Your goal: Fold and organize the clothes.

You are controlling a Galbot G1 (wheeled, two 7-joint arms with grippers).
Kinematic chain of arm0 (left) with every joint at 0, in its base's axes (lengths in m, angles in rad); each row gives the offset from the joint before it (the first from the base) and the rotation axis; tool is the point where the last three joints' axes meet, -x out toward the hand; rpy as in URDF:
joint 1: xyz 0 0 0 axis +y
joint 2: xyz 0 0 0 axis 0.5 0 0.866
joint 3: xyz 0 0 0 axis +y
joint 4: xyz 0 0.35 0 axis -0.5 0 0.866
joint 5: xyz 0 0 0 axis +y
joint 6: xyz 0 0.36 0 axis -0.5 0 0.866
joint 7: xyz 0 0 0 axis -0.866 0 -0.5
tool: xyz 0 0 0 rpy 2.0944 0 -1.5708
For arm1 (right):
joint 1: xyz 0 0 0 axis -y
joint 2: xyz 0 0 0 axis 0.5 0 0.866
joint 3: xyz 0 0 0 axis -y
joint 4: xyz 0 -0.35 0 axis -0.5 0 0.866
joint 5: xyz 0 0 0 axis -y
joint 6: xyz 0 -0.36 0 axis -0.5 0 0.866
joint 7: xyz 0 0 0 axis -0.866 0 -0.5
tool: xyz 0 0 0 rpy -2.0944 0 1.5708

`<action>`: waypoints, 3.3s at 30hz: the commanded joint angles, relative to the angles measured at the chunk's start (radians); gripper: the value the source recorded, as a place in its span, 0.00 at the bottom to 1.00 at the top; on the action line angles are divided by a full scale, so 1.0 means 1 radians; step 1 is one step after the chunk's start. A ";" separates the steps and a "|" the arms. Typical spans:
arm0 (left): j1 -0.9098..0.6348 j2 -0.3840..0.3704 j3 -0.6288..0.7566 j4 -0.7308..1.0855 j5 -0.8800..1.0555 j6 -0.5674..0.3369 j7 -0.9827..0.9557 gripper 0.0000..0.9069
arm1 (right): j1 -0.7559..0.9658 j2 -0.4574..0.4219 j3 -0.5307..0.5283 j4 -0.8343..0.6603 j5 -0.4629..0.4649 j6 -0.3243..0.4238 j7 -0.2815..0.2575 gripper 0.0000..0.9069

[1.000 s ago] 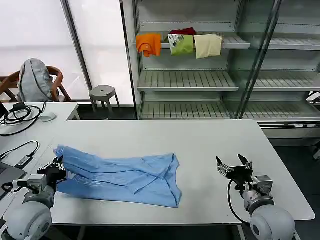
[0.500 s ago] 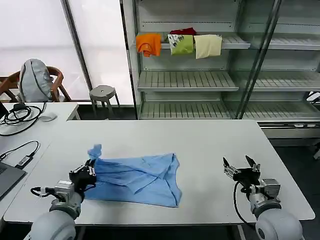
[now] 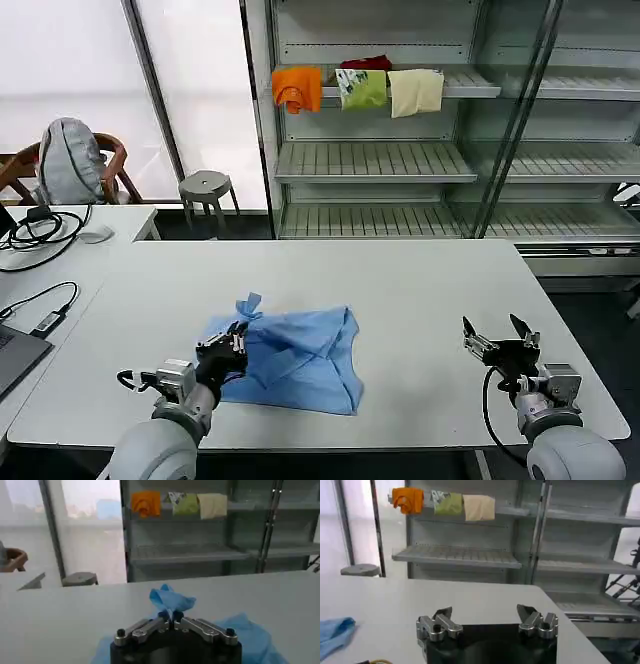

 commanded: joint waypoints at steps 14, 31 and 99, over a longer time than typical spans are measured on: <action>-0.140 -0.149 0.146 0.065 -0.183 0.013 -0.091 0.02 | -0.003 0.018 0.007 0.001 -0.033 -0.001 -0.003 1.00; -0.215 -0.187 0.209 0.167 -0.179 -0.004 -0.097 0.02 | 0.011 0.018 0.000 -0.016 -0.042 -0.003 -0.004 1.00; -0.047 -0.027 -0.072 0.092 0.040 -0.136 0.072 1.00 | 0.058 -0.019 0.013 -0.035 -0.001 0.001 -0.022 1.00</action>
